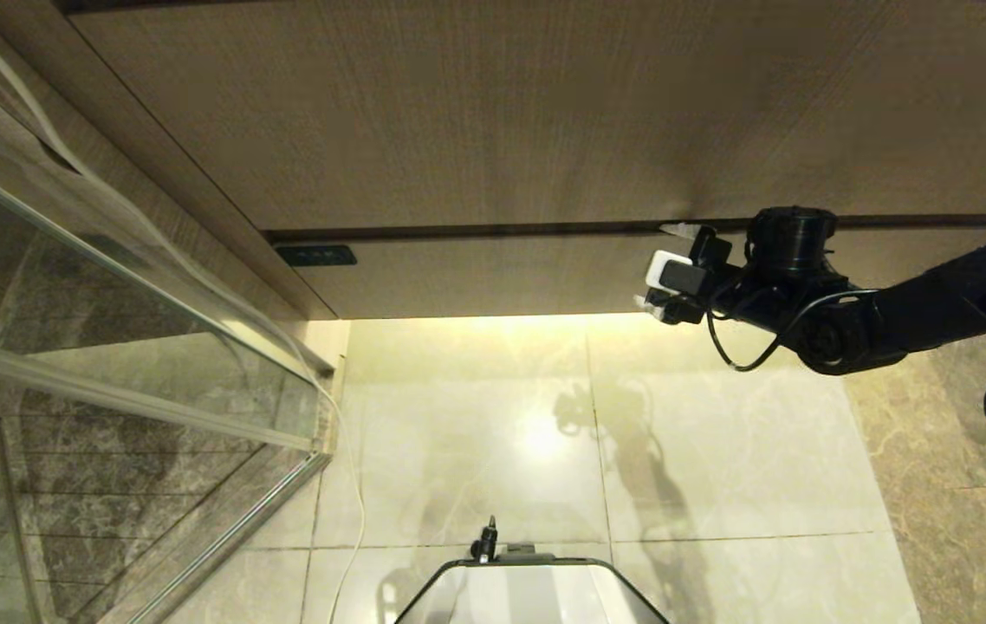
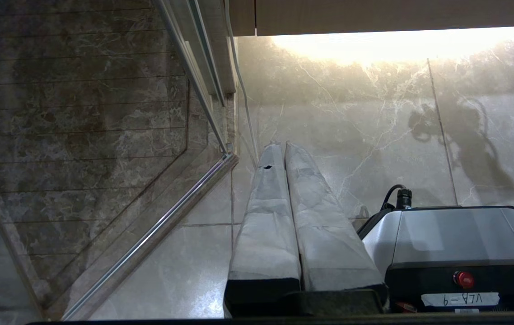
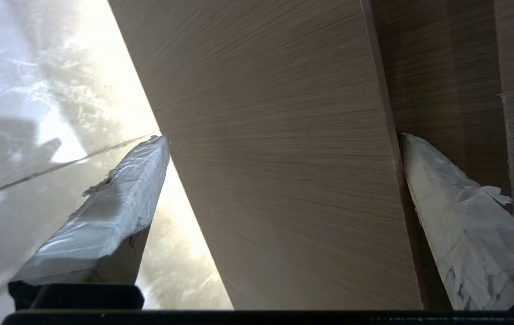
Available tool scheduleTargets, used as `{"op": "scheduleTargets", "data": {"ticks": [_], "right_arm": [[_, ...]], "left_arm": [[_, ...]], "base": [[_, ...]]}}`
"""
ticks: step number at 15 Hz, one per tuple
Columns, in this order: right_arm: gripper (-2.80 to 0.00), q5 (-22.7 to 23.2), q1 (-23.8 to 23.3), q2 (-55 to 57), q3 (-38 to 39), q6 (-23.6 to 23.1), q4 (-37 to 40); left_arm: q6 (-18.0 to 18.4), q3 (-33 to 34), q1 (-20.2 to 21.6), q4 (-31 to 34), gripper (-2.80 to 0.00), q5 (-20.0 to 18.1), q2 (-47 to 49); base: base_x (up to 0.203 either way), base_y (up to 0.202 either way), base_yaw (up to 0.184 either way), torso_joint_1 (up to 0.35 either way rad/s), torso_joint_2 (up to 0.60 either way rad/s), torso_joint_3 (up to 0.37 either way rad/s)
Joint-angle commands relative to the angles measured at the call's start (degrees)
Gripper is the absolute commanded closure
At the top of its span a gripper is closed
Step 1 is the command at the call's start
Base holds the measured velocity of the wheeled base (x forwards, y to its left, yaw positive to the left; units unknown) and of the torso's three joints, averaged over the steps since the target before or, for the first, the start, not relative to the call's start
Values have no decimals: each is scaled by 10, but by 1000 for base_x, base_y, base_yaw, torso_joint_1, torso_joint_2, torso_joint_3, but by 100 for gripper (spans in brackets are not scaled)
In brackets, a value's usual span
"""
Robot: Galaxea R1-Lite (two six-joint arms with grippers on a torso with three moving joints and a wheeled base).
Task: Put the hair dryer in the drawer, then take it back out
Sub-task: Pull open the drawer
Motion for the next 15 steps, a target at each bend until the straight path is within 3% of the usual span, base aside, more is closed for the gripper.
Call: {"op": "scheduleTargets", "data": {"ticks": [1, 3, 15], "right_arm": [[-280, 2, -1, 4, 0, -4, 25], [-280, 6, -5, -2, 2, -5, 74], [-280, 2, -13, -19, 20, -1, 106]], "left_arm": [[0, 0, 0, -1, 0, 0, -1], [0, 0, 0, 0, 0, 0, -1], [0, 0, 0, 0, 0, 0, -1]], "base": [[0, 0, 0, 0, 0, 0], [0, 0, 0, 0, 0, 0], [0, 0, 0, 0, 0, 0]]}}
